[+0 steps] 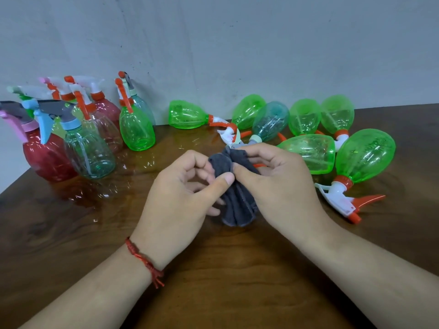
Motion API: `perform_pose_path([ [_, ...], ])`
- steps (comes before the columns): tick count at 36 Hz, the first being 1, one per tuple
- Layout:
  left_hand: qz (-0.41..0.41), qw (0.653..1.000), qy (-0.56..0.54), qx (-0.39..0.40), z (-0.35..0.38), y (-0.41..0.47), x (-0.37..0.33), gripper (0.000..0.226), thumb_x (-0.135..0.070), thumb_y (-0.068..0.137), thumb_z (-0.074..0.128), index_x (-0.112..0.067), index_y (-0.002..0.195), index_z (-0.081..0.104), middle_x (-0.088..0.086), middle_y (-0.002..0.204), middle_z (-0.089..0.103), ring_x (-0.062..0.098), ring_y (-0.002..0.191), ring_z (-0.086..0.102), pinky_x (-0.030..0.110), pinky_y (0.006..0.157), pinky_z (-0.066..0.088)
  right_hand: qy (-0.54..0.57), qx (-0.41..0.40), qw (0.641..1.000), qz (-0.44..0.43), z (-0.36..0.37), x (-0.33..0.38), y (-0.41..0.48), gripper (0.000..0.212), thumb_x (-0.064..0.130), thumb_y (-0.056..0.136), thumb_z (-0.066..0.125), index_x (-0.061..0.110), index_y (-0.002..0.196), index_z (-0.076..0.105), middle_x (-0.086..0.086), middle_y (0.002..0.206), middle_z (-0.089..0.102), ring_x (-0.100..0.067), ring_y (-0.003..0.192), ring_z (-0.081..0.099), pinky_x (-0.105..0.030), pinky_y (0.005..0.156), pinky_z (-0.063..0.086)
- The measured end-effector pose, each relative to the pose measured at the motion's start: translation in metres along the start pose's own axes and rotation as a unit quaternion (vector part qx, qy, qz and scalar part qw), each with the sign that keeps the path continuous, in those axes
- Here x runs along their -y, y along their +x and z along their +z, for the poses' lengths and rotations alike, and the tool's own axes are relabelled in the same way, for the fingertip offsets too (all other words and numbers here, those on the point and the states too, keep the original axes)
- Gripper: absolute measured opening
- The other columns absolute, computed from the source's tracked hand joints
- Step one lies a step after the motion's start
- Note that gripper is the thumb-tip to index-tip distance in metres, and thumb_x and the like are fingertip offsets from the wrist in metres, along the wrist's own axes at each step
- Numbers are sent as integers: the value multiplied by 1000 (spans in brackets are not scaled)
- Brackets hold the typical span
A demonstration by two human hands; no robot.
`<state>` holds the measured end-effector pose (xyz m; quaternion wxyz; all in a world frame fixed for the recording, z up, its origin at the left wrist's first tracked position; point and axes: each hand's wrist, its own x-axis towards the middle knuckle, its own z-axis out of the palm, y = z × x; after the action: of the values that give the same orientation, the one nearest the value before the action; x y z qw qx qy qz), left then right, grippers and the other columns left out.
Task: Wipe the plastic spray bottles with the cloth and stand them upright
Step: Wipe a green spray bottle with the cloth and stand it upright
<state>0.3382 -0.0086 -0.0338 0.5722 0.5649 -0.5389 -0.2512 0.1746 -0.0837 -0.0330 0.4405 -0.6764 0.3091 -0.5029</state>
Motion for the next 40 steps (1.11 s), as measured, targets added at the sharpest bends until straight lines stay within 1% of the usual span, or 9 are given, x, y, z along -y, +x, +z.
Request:
perform_pose_path([
  [4, -20, 997, -66, 26, -1, -1, -2, 6, -26, 98, 76, -24, 99, 71, 0, 98, 73, 26, 92, 79, 56, 77, 67, -51, 51, 997, -20, 0, 5, -5, 29, 17, 105, 61, 38, 116, 78, 15, 107, 80, -10, 102, 76, -46, 96, 60],
  [6, -30, 993, -100, 63, -4, -1, -1, 16, -26, 102, 68, -20, 117, 72, 5, 115, 76, 24, 108, 77, 51, 87, 66, -88, 90, 992, -19, 1, 4, -6, 34, 28, 105, 58, 43, 132, 70, 13, 114, 78, -14, 107, 74, -50, 98, 58],
  [10, -38, 983, -107, 141, -7, -1, -1, 44, -20, 97, 51, -22, 138, 69, 0, 134, 73, 22, 124, 71, 41, 94, 62, -1, 84, 996, 13, -3, 1, 1, 37, 4, 104, 63, 26, 133, 73, 12, 120, 78, -10, 117, 72, -43, 108, 56],
  [14, -13, 991, -84, 106, -12, 3, -3, 37, -23, 97, 55, -20, 129, 74, 1, 122, 78, 18, 108, 74, 34, 78, 61, 132, 31, 984, 115, -16, 0, 17, 27, 0, 101, 64, 11, 121, 78, -5, 109, 82, -22, 102, 78, -35, 89, 64],
  [19, 5, 999, -6, 31, -17, 9, 0, 26, -28, 90, 66, -25, 116, 73, 2, 101, 75, 22, 94, 74, 28, 66, 59, 121, 5, 980, 161, -31, 0, 32, 22, 8, 103, 62, 16, 116, 78, -9, 104, 82, -26, 92, 78, -38, 78, 59],
  [24, 20, 994, 97, 51, -15, 6, 8, 16, -32, 98, 72, -37, 113, 73, -10, 101, 73, 14, 92, 71, 33, 78, 61, 90, -61, 983, 151, -52, 3, 48, 21, 9, 103, 64, 18, 118, 76, -1, 102, 82, -18, 87, 78, -31, 68, 61],
  [30, 31, 978, 198, 62, -15, 7, 12, 22, -19, 98, 74, -37, 109, 74, -14, 104, 73, 7, 100, 70, 13, 74, 51, 64, -141, 978, 140, -79, 2, 61, 21, 7, 101, 65, 16, 117, 75, 2, 95, 80, -15, 75, 74, -29, 59, 59],
  [37, 0, 946, 309, 98, 8, 40, 10, 19, -29, 96, 75, -40, 112, 70, -17, 106, 68, 4, 97, 66, 20, 86, 51, 86, -143, 977, 135, -78, 3, 57, 22, 3, 101, 61, 19, 104, 76, 5, 90, 80, -11, 59, 70, -26, 47, 55],
  [40, -26, 924, 366, 112, 32, 73, 1, 21, -38, 99, 69, -32, 119, 73, -11, 106, 65, 9, 98, 64, 26, 94, 50, 80, -146, 978, 129, -79, 3, 58, 22, 3, 100, 62, 20, 104, 76, 6, 91, 81, -9, 63, 72, -28, 52, 58],
])
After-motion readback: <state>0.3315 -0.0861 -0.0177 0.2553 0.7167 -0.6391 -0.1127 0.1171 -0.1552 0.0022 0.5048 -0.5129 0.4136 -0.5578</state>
